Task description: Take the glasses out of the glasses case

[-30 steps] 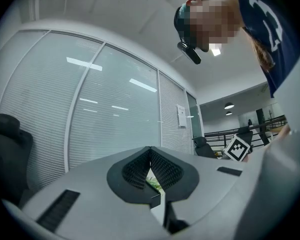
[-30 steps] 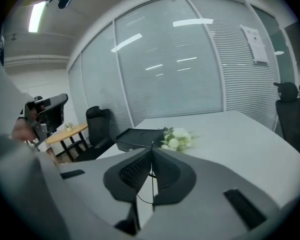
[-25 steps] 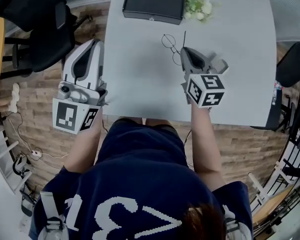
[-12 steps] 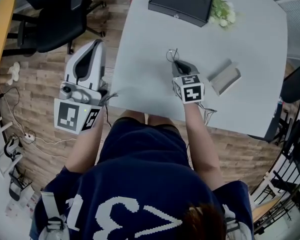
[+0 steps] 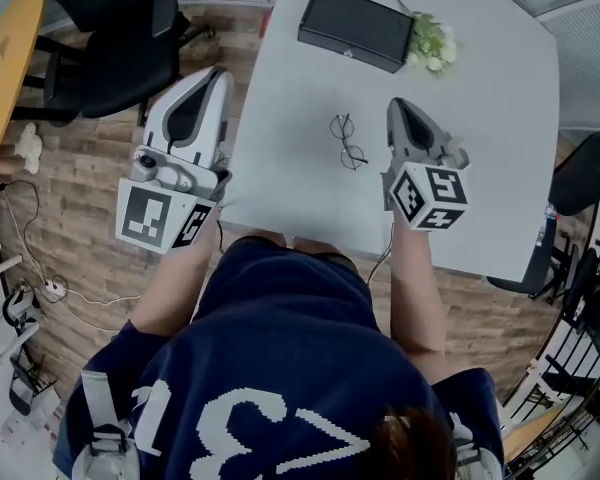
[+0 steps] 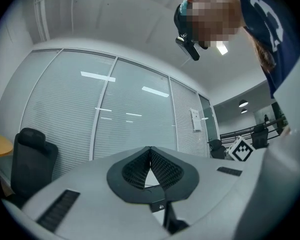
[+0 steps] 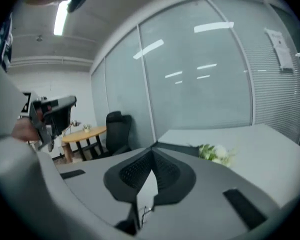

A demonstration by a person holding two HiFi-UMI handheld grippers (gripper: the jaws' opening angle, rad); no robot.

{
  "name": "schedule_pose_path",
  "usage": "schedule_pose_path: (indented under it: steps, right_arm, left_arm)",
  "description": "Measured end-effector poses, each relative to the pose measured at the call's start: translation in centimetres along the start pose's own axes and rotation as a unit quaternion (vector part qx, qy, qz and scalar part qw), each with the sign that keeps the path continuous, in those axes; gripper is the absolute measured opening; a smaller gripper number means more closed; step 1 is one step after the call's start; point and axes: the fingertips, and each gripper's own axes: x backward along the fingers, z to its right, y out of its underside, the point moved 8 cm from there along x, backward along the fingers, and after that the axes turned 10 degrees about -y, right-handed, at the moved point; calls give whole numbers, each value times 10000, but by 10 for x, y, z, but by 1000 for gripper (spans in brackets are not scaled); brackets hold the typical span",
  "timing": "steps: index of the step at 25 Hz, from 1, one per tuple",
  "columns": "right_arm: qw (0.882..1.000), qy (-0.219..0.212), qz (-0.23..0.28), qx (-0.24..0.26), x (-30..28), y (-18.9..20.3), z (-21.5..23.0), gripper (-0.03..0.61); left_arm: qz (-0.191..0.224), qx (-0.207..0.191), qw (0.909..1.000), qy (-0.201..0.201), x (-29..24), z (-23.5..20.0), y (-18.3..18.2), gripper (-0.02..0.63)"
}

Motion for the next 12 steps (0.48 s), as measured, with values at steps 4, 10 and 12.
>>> schedule_pose_path:
  steps: [4, 10, 12]
  right_arm:
    - [9939, 180, 1069, 207, 39, -73, -6, 23]
    - [9850, 216, 1635, 505, 72, -121, -19, 25]
    - [9836, 209, 1707, 542, 76, -126, -20, 24]
  left_arm:
    - [223, -42, 9997, 90, -9, 5, -19, 14]
    - [390, -43, 9991, 182, -15, 14, -36, 14]
    - [394, -43, 9990, 196, -17, 16, -37, 14]
